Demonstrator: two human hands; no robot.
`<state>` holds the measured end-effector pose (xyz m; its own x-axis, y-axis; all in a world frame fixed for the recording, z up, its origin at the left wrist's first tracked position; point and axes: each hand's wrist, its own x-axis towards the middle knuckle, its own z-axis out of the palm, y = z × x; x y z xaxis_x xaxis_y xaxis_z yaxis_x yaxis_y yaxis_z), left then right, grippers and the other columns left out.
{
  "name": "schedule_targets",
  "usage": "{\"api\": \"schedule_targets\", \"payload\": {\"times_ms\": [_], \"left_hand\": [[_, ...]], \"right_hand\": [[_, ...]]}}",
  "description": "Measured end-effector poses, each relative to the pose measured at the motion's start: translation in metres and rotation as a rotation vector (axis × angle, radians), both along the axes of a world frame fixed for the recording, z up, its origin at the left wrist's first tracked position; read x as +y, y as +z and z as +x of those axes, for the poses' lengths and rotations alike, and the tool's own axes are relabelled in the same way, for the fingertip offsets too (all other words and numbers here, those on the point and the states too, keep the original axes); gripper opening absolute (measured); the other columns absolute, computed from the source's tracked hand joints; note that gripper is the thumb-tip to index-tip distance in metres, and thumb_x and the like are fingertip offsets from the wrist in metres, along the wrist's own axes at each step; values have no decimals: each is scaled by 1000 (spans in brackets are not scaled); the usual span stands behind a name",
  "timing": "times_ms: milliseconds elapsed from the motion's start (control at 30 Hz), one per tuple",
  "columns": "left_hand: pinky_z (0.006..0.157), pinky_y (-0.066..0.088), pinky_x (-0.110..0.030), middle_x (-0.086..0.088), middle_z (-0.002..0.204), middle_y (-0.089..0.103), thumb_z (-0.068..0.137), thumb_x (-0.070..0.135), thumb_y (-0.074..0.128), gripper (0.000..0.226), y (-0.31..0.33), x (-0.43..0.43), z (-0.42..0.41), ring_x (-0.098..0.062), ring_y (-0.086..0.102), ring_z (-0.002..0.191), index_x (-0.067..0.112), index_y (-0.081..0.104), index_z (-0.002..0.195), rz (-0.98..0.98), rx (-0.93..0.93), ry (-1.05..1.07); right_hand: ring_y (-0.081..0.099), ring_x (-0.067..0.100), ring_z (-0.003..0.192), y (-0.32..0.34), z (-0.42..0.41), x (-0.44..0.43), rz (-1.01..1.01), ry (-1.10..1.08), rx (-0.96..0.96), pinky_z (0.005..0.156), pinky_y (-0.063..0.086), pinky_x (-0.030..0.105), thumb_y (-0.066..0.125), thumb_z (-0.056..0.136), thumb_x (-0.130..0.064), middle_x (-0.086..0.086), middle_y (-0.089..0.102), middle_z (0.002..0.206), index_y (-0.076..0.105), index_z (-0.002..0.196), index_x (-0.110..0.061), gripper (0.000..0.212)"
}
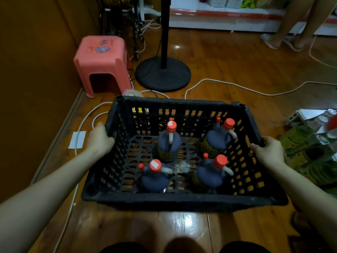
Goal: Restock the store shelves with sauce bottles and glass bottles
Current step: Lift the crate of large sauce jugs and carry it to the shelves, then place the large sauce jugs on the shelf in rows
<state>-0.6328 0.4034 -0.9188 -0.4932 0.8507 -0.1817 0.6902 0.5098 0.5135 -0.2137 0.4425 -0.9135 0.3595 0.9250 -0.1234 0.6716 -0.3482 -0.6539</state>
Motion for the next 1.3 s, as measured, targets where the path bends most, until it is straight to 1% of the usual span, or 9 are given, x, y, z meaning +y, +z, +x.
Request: {"api": "schedule_targets", "payload": {"times_ms": [100,233,500,733,800,967,1067,1167,1300], "left_hand": [[50,37,-35,-14,74,49,81,-2,54,16,-11,23,2,-35,52,71,1,46,95,36,-8,-20],[67,46,-44,-27,98,61,79,2,54,24,-12,36,-7,-43,59,86,-2,53,103,37,42,0],[82,44,-48,-31,110,56,84,-1,52,29,4,55,0,-46,54,101,-7,50,112,53,67,14],[66,41,-38,-15,81,53,87,6,51,17,11,50,9,-38,55,86,0,45,102,30,63,42],[69,42,-39,-22,97,57,90,14,52,28,10,48,10,-41,55,93,-2,44,111,94,113,22],[101,32,-30,-16,136,48,80,55,54,73,19,21,34,-29,43,127,5,45,132,443,74,-424],[100,33,-23,-6,138,48,52,85,50,109,21,12,55,-19,44,126,15,43,135,128,59,-769],[96,43,-31,-2,127,57,64,56,73,78,4,14,67,-19,52,117,20,47,128,-41,175,-868],[79,48,-27,1,91,67,65,33,81,41,-11,18,65,-13,62,89,15,63,96,78,-68,-809]], "right_hand": [[68,31,70,-9,4,24,30,-21,-4,70,56,52,59,87,-8,17,67,80,59,90,-7,3],[69,29,70,-8,0,40,19,-7,18,73,56,51,58,87,-8,14,68,83,61,92,-7,7],[68,30,76,-5,-7,71,-11,9,0,79,55,51,57,87,-11,13,68,78,60,97,-9,10],[68,30,76,0,-6,71,-69,50,-19,79,55,50,54,90,-12,16,67,86,55,104,-5,16],[66,34,85,5,-7,70,-103,62,-37,82,53,48,53,91,-16,19,66,96,52,106,-5,19],[53,36,111,21,-26,39,299,186,-173,89,43,41,49,94,-28,20,57,120,49,123,0,40],[55,21,106,18,-46,14,148,467,-57,86,44,34,60,85,-40,4,56,114,48,126,-7,54],[55,20,97,-3,-58,11,-165,645,-113,76,42,30,71,75,-42,0,54,104,49,115,-10,55],[55,29,83,-13,-55,21,-151,638,-39,63,34,32,72,79,-27,17,58,89,57,96,0,35]]}}
